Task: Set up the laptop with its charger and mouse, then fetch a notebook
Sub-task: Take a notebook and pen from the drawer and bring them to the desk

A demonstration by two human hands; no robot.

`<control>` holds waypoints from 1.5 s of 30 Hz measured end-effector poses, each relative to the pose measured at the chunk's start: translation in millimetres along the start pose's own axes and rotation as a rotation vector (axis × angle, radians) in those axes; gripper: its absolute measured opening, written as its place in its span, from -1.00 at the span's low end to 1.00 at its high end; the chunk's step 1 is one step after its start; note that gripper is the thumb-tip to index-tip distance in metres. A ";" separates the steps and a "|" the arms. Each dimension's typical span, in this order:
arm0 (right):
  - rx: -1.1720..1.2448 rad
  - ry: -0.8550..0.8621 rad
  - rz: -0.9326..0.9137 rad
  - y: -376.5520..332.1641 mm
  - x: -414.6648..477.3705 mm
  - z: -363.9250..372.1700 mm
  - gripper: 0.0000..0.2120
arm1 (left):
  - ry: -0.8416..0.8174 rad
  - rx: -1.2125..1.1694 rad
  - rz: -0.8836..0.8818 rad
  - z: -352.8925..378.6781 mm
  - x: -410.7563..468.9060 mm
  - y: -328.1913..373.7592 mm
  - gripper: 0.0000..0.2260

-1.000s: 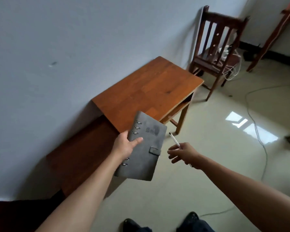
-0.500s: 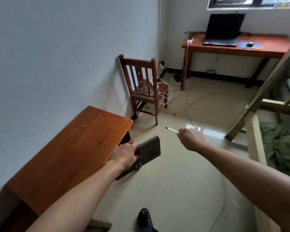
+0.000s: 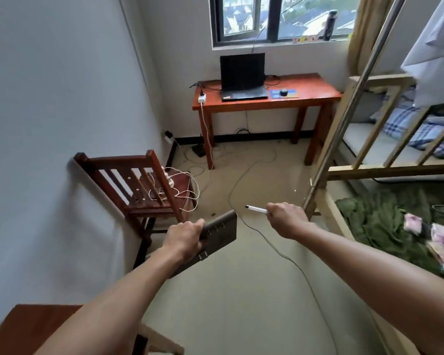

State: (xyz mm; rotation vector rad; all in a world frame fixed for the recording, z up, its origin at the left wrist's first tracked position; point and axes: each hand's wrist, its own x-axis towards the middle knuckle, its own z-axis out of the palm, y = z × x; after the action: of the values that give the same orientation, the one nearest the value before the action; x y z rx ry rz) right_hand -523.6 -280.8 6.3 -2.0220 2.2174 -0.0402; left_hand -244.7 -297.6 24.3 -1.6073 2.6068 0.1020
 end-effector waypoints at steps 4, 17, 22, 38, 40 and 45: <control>0.006 0.006 0.096 36.5 49.8 -3.4 -0.76 | 0.007 -0.023 0.086 -9.9 84.5 -1.0 -0.68; 0.098 -0.010 0.218 139.0 332.5 -41.9 -0.80 | 0.035 -0.114 0.112 -37.8 384.9 -7.9 -0.71; 0.138 0.010 0.184 157.9 425.7 -62.9 -0.80 | 0.057 -0.155 0.085 -55.8 481.2 -21.2 -0.71; 0.217 0.036 0.481 303.6 706.9 -106.8 -0.76 | 0.037 -0.170 0.306 -93.0 891.5 -2.0 -0.71; 0.238 0.041 0.525 320.5 720.1 -113.2 -0.76 | 0.028 -0.220 0.321 -100.1 922.8 10.8 -0.72; 0.280 0.055 0.642 394.4 774.5 -118.5 -0.76 | -0.023 -0.322 0.361 -102.3 1019.0 68.3 -0.75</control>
State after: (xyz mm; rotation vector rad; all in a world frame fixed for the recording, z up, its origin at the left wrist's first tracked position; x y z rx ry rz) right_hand -995.2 -1020.3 12.4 -1.1229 2.6071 -0.3161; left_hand -765.0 -1182.4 24.6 -1.1716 2.9487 0.5839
